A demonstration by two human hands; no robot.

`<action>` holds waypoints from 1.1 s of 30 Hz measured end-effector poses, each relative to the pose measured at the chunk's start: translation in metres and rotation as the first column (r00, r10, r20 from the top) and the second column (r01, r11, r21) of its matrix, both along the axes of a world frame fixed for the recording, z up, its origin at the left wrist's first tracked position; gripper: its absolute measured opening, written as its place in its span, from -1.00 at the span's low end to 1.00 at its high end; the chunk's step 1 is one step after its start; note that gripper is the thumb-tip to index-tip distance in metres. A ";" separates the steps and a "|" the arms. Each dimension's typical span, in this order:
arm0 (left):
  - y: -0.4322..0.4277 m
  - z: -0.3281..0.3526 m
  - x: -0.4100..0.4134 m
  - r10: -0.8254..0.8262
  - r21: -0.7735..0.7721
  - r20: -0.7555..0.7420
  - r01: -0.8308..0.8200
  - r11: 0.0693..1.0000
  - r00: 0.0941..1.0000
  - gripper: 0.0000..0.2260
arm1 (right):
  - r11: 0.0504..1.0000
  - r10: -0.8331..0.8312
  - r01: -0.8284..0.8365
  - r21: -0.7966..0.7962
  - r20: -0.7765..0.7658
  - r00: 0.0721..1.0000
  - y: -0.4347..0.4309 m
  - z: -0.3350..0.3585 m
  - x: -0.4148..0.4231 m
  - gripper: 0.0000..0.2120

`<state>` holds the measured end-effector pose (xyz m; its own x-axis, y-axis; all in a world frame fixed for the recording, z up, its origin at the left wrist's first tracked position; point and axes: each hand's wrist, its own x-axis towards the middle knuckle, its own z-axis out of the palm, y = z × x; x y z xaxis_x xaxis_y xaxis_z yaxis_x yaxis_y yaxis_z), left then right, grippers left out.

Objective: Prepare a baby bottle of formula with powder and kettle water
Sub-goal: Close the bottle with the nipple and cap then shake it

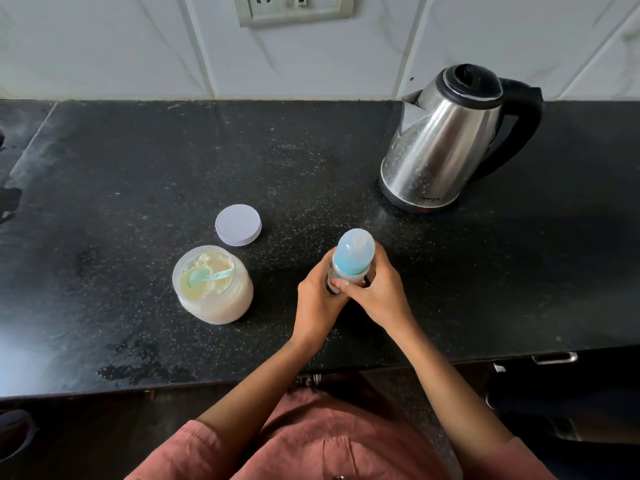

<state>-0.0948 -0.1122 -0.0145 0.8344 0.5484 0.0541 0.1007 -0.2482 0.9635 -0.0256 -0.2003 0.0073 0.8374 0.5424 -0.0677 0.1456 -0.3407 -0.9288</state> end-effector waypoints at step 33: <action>0.044 -0.042 -0.010 0.139 0.661 -0.531 0.305 0.686 0.836 -0.33 | 0.885 0.096 0.126 0.447 -0.441 0.893 -0.039 0.041 0.025 -0.43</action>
